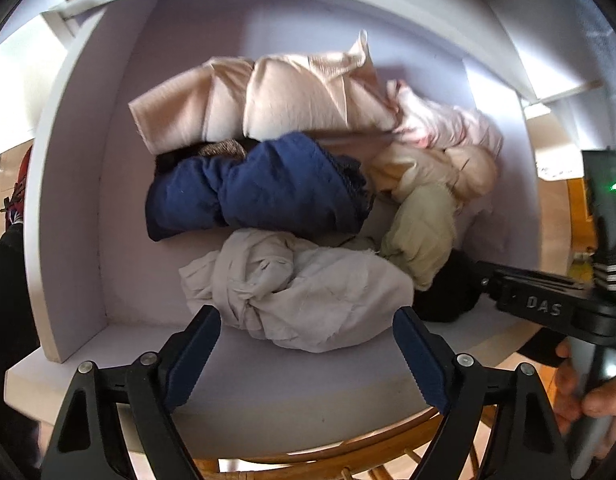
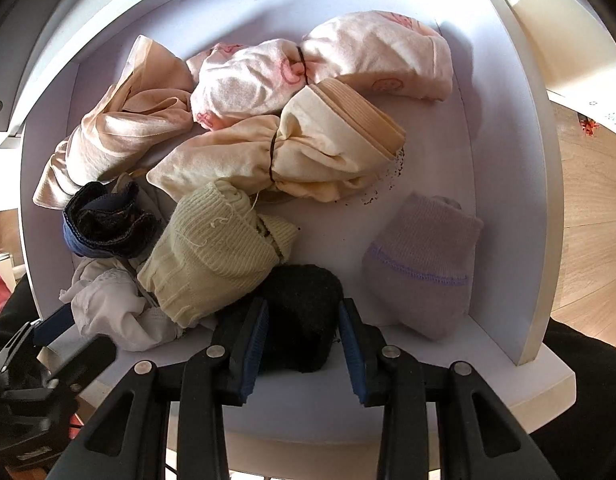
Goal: Organize soft objects
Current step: 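Return the right gripper to the drawer while the left gripper reaches for the white cloth, then grasp the white cloth with the left gripper and drop it into the gold tray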
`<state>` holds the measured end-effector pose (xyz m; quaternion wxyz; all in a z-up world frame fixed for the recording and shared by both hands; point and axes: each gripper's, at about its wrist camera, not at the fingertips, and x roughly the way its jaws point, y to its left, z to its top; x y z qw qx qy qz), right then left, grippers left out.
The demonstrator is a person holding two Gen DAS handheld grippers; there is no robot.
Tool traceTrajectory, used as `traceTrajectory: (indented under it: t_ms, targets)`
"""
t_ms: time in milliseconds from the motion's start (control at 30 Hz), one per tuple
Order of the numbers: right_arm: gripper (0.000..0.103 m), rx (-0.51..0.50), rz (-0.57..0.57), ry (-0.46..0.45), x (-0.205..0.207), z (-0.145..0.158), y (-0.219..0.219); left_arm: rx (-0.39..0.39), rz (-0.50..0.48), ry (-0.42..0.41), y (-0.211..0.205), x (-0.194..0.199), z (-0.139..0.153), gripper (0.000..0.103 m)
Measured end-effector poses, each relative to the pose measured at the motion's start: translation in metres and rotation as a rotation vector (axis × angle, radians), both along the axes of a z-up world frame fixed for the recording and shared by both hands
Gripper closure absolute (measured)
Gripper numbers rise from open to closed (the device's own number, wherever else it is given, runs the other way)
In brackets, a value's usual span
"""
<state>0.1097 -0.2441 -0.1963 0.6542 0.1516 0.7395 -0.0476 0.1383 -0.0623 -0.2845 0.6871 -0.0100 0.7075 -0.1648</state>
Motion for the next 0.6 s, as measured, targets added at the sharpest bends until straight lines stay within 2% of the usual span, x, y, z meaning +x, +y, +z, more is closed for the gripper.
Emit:
traceTrajectory:
  t_ms: [67,133,167,367,600]
  targets:
    - [0.067,-0.002,0.000,-0.001,0.000,0.001,-0.001,0.017,-0.008,0.004,-0.003,0.000,-0.006,0.016]
    - [0.067,-0.003,0.001,-0.002,-0.001,0.002,0.000,0.034,-0.008,0.002,-0.004,0.003,-0.009,0.026]
    - [0.067,-0.005,0.001,-0.003,0.000,0.001,0.001,0.048,-0.007,-0.007,-0.004,0.004,-0.009,0.036]
    - [0.067,-0.015,0.010,-0.007,0.001,0.000,0.006,-0.003,0.040,-0.035,0.006,0.008,-0.001,0.061]
    - [0.067,-0.024,0.026,-0.012,0.000,0.001,0.013,-0.050,0.074,-0.087,0.018,0.005,0.016,0.068]
